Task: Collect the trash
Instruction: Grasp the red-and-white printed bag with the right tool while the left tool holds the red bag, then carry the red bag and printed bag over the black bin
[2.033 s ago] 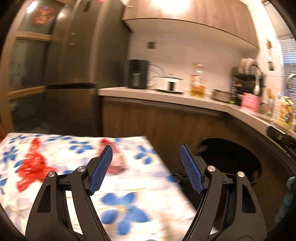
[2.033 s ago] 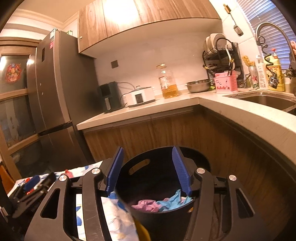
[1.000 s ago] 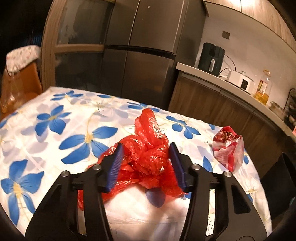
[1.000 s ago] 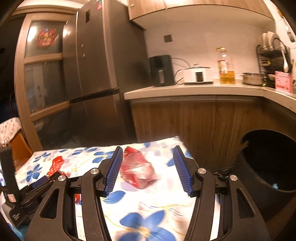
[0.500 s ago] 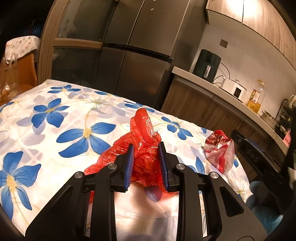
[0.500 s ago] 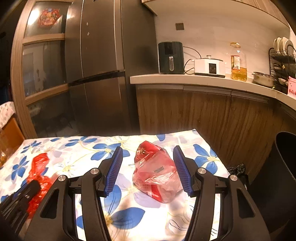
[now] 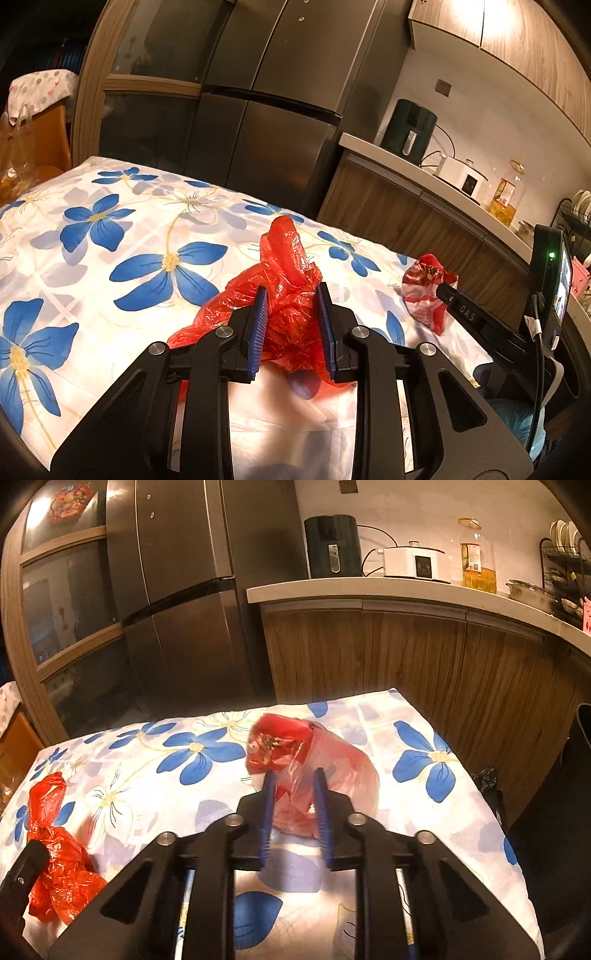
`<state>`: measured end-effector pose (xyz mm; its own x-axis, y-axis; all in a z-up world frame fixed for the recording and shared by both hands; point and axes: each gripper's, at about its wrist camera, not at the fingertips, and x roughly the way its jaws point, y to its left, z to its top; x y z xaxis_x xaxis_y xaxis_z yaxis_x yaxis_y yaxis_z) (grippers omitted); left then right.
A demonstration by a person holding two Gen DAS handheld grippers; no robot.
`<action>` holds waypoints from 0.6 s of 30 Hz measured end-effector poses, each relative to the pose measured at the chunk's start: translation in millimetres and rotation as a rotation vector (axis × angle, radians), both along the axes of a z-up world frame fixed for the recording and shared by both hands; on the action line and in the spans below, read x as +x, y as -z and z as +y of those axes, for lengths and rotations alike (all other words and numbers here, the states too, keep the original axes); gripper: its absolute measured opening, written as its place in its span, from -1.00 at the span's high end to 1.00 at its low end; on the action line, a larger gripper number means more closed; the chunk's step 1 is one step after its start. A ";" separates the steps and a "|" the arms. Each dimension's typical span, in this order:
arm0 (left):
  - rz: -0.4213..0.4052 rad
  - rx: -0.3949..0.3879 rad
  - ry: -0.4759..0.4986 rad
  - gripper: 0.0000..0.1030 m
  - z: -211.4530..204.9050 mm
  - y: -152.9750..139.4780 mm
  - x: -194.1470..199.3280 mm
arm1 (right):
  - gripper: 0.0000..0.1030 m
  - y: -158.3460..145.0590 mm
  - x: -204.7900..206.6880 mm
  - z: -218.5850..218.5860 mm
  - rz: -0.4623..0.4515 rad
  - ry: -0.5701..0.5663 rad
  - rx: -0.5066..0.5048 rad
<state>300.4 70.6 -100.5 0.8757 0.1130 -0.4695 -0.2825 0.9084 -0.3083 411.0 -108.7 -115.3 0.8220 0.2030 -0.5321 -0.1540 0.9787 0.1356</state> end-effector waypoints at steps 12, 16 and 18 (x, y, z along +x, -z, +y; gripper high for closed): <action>-0.004 0.002 0.008 0.51 0.0 -2.1 -1.1 | 0.91 -24.7 -33.9 -11.7 -0.090 -0.022 0.014; 0.002 0.012 0.017 0.51 -3.3 -4.6 -1.5 | 0.91 -32.0 -57.4 -19.6 -0.116 -0.038 0.016; 0.005 0.022 0.022 0.51 -6.1 -7.8 -2.1 | 0.91 -35.0 -68.3 -24.9 -0.130 -0.040 0.022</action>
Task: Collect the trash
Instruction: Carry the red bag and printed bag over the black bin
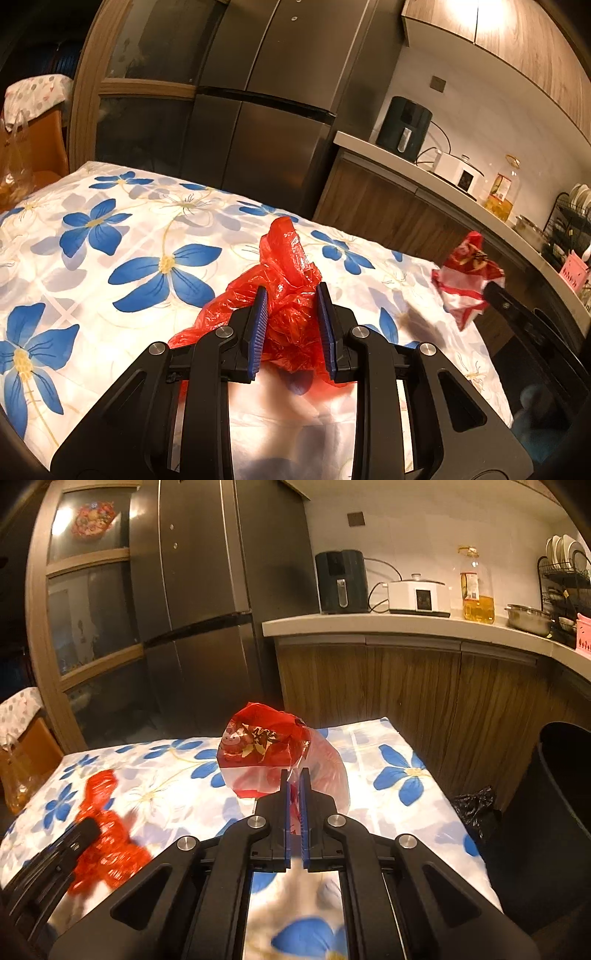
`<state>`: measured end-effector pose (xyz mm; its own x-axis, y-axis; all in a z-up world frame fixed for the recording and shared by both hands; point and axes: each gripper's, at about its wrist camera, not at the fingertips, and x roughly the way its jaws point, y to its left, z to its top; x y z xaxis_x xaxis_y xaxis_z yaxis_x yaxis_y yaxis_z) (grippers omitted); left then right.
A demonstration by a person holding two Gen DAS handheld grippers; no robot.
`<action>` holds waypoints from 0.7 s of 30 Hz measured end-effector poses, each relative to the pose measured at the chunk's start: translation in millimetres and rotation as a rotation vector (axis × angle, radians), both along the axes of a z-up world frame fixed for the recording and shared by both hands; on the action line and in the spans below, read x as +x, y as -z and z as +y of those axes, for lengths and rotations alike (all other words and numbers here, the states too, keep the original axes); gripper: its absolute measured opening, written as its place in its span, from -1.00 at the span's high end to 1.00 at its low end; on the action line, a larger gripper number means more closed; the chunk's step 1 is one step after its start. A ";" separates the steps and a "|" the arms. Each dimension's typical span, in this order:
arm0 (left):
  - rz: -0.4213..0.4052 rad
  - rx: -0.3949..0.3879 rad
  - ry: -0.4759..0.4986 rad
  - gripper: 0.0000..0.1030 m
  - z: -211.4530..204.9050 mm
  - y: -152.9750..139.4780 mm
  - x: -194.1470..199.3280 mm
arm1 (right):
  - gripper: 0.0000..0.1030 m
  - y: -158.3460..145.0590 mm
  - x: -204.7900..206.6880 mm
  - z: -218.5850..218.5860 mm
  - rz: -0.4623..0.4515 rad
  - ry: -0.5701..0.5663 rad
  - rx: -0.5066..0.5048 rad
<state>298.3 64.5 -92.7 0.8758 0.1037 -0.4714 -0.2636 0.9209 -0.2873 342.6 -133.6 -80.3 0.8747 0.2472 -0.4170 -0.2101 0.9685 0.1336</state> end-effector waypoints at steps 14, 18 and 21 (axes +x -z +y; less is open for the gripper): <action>-0.037 0.096 0.056 0.52 -38.2 -40.3 -29.8 | 0.91 -30.6 -70.1 -42.2 -0.075 0.005 0.047; -0.045 0.108 0.079 0.52 -53.2 -49.2 -40.9 | 0.91 -36.5 -87.5 -54.0 -0.097 0.014 0.049; -0.059 0.118 0.100 0.52 -66.1 -57.1 -47.8 | 0.91 -41.5 -100.8 -67.5 -0.114 0.030 0.053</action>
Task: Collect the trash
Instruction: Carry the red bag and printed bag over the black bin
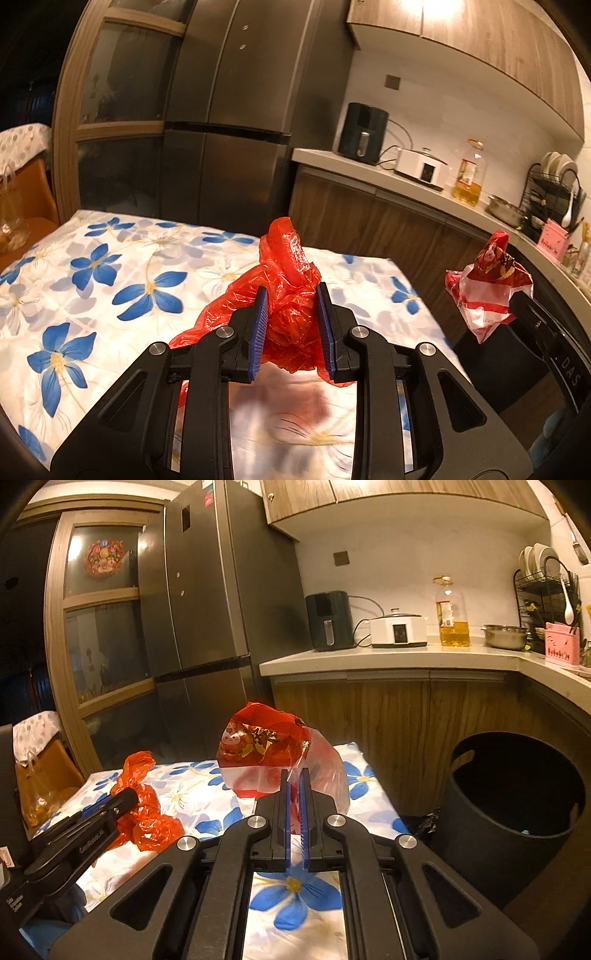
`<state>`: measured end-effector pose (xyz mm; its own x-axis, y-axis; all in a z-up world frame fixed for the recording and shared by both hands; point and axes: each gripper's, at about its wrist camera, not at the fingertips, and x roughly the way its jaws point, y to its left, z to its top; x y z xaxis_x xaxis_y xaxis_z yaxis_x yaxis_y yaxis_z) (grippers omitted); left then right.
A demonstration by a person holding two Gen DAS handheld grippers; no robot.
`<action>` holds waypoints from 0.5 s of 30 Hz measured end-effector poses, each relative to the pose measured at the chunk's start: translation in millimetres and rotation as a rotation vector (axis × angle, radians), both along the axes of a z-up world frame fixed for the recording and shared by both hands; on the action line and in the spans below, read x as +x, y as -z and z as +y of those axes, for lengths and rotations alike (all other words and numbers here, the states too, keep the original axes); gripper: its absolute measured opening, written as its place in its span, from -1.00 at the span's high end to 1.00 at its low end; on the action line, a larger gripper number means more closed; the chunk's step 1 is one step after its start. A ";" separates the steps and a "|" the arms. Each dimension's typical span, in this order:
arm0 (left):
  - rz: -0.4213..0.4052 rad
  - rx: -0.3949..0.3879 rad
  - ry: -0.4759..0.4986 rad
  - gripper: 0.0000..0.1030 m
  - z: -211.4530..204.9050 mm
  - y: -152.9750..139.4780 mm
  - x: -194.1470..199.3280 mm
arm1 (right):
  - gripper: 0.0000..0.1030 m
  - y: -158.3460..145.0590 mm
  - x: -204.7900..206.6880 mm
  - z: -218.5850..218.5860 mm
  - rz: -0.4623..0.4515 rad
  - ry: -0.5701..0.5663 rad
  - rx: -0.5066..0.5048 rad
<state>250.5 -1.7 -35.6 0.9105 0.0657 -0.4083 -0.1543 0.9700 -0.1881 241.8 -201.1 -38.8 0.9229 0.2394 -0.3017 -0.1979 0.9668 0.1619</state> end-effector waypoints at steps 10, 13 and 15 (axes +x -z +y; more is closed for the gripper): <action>-0.052 0.043 0.106 0.52 -64.8 -24.3 -8.3 | 0.91 -17.4 -23.4 -51.1 -0.050 0.084 0.012; -0.060 0.050 0.141 0.52 -82.0 -27.7 -7.5 | 0.91 -20.1 -29.1 -67.3 -0.062 0.116 0.011; -0.065 0.055 0.168 0.52 -97.0 -30.3 -6.6 | 0.91 -22.0 -32.5 -78.0 -0.069 0.140 0.012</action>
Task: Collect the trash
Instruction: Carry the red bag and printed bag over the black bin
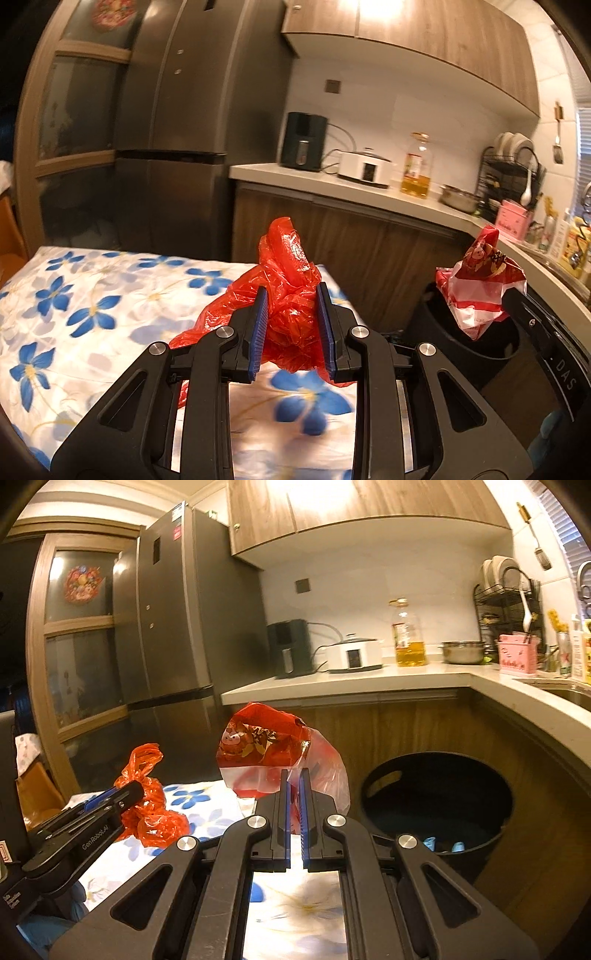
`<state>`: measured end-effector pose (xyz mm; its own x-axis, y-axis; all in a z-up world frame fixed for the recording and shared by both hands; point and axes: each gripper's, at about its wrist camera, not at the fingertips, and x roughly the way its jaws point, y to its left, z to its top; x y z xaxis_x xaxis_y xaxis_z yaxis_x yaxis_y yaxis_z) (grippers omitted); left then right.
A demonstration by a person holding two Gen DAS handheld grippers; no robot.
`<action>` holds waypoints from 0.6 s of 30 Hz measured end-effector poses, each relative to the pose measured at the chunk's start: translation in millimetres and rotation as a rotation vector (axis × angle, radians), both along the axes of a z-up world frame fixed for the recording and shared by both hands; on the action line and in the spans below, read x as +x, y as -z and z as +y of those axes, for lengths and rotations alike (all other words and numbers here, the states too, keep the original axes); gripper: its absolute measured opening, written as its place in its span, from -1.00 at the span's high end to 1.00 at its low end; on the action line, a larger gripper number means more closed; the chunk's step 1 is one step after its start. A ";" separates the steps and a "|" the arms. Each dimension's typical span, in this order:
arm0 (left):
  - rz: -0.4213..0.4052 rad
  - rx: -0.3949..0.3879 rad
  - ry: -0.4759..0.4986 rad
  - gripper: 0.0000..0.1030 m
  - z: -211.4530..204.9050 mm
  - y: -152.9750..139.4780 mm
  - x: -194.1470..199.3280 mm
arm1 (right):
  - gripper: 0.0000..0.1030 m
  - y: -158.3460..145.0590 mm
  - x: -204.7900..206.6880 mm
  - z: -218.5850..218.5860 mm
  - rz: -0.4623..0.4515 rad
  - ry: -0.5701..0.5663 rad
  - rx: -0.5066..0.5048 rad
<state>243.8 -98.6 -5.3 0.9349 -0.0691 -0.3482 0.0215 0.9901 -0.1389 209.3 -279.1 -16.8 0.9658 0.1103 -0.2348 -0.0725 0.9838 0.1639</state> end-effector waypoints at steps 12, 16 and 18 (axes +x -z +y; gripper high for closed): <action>-0.016 0.029 0.124 0.52 -68.5 -6.8 5.9 | 0.91 -4.0 -16.1 -59.7 -0.027 0.130 0.013; -0.034 0.029 0.161 0.52 -89.4 -11.9 11.6 | 0.91 -5.8 -13.4 -77.8 -0.033 0.171 0.016; -0.044 0.027 0.181 0.52 -99.7 -15.4 15.4 | 0.91 -5.5 -10.4 -86.2 -0.032 0.189 0.026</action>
